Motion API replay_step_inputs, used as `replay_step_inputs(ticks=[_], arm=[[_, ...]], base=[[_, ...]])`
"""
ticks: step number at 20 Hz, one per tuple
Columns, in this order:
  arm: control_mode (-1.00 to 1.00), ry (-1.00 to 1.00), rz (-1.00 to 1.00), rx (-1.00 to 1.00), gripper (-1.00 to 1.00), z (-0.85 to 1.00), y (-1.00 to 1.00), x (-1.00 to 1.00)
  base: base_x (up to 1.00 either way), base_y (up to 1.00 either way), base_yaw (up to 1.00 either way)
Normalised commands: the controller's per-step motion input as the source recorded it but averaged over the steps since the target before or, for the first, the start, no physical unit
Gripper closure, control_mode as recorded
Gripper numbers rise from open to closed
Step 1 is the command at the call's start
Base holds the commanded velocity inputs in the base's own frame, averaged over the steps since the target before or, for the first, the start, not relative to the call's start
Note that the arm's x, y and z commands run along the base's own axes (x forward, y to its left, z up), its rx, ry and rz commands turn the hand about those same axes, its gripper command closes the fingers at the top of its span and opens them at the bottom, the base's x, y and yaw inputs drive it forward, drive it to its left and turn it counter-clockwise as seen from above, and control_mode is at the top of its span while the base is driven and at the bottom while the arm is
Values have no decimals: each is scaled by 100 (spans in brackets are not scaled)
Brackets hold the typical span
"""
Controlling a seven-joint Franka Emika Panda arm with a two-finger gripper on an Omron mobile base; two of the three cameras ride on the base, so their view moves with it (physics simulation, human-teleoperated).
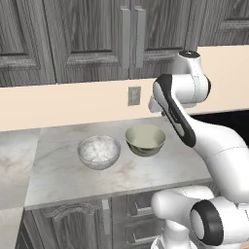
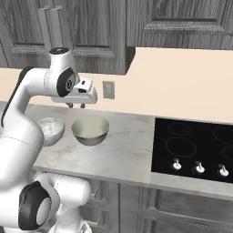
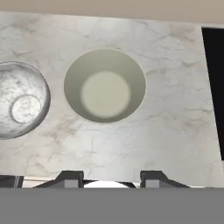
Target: Open the cabinet. Pick the bowls from the counter and place them in the cabinet. Then close the cabinet.
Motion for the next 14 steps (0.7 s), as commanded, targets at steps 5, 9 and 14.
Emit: replay_step_inputs(ticks=[5,9,14], arm=[[-100,-2,0,0,-100,0,1,-22],[-100,-13,-3,0,-100,1,6,-51],[-100,-9,-1,-2,-100,6,18,-30]], base=[[0,0,0],[0,0,0],[0,0,0]])
